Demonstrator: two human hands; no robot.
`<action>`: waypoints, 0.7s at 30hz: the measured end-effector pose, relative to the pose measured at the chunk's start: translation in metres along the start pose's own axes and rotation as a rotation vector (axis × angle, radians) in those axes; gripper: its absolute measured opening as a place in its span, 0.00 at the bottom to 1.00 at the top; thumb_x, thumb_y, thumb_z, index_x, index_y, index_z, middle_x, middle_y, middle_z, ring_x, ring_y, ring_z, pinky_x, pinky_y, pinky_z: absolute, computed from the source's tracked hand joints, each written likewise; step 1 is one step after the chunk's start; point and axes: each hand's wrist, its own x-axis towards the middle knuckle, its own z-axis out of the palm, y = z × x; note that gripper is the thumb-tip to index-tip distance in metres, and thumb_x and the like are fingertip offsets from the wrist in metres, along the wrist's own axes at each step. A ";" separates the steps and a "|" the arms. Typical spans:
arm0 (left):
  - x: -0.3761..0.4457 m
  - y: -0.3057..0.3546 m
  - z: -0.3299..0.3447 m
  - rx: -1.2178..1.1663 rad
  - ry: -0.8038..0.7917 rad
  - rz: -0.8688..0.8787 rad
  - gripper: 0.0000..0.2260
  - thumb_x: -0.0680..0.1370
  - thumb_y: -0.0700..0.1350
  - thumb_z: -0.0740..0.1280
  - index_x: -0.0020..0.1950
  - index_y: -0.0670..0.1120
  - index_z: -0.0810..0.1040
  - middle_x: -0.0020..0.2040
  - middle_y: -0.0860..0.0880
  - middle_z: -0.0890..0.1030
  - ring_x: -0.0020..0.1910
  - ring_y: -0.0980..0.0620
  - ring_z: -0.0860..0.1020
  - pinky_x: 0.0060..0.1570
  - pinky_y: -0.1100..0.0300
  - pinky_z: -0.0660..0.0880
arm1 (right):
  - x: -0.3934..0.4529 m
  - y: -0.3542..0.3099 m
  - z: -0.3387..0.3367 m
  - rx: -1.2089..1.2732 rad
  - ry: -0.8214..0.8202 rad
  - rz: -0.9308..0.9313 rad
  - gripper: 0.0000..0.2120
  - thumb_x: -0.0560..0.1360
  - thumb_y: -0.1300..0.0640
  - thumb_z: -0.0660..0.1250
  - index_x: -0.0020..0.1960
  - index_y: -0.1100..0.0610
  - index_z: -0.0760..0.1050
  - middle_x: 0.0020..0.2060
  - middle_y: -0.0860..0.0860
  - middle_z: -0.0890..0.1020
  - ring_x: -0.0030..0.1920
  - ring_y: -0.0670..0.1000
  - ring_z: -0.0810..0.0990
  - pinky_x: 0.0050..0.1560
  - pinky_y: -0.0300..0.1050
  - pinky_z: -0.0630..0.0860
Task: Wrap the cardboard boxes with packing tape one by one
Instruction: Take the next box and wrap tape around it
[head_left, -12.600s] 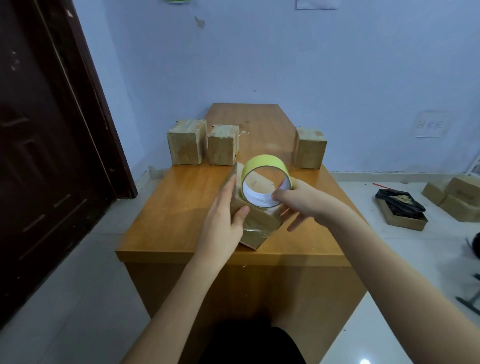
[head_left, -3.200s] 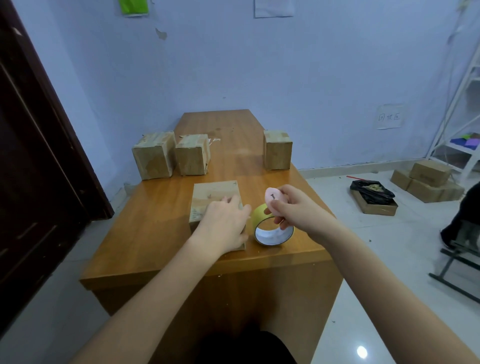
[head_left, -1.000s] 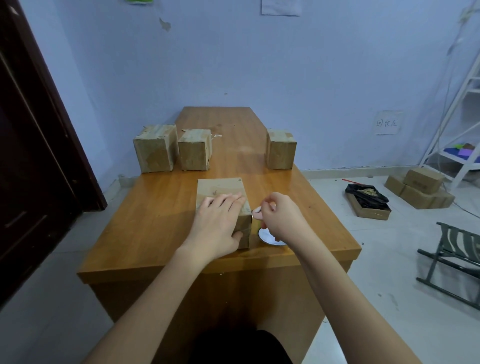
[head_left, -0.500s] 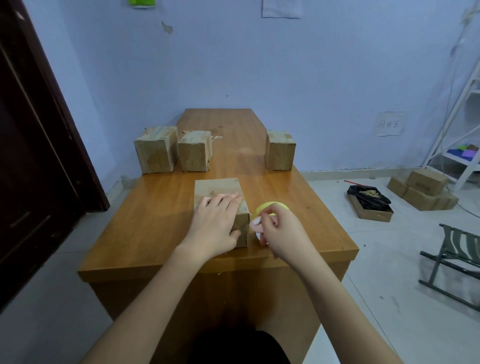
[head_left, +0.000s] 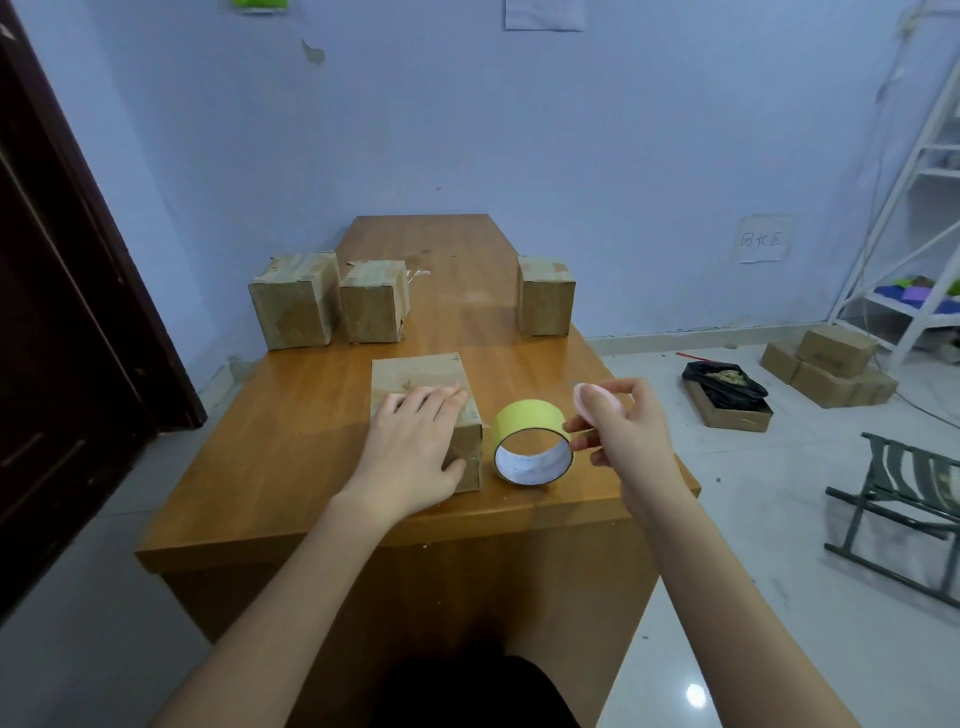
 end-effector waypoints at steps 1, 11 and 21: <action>0.000 0.000 0.000 0.002 0.001 -0.001 0.32 0.75 0.58 0.62 0.75 0.49 0.56 0.75 0.53 0.60 0.72 0.54 0.57 0.68 0.57 0.55 | 0.004 0.002 -0.003 -0.005 0.015 0.004 0.06 0.76 0.56 0.64 0.51 0.55 0.68 0.28 0.50 0.81 0.24 0.44 0.75 0.22 0.35 0.68; 0.000 0.001 0.001 -0.005 -0.002 -0.006 0.32 0.75 0.57 0.62 0.75 0.49 0.57 0.75 0.53 0.60 0.72 0.53 0.58 0.68 0.56 0.55 | 0.039 0.043 -0.025 -0.274 0.069 0.101 0.08 0.79 0.59 0.55 0.56 0.58 0.60 0.39 0.55 0.80 0.39 0.50 0.77 0.34 0.44 0.72; 0.001 0.001 0.003 0.010 0.010 -0.018 0.32 0.74 0.58 0.62 0.75 0.50 0.57 0.74 0.54 0.61 0.72 0.54 0.58 0.68 0.57 0.56 | 0.046 0.064 -0.020 -0.955 0.190 -0.001 0.10 0.77 0.57 0.55 0.48 0.64 0.69 0.45 0.58 0.71 0.45 0.58 0.67 0.42 0.48 0.65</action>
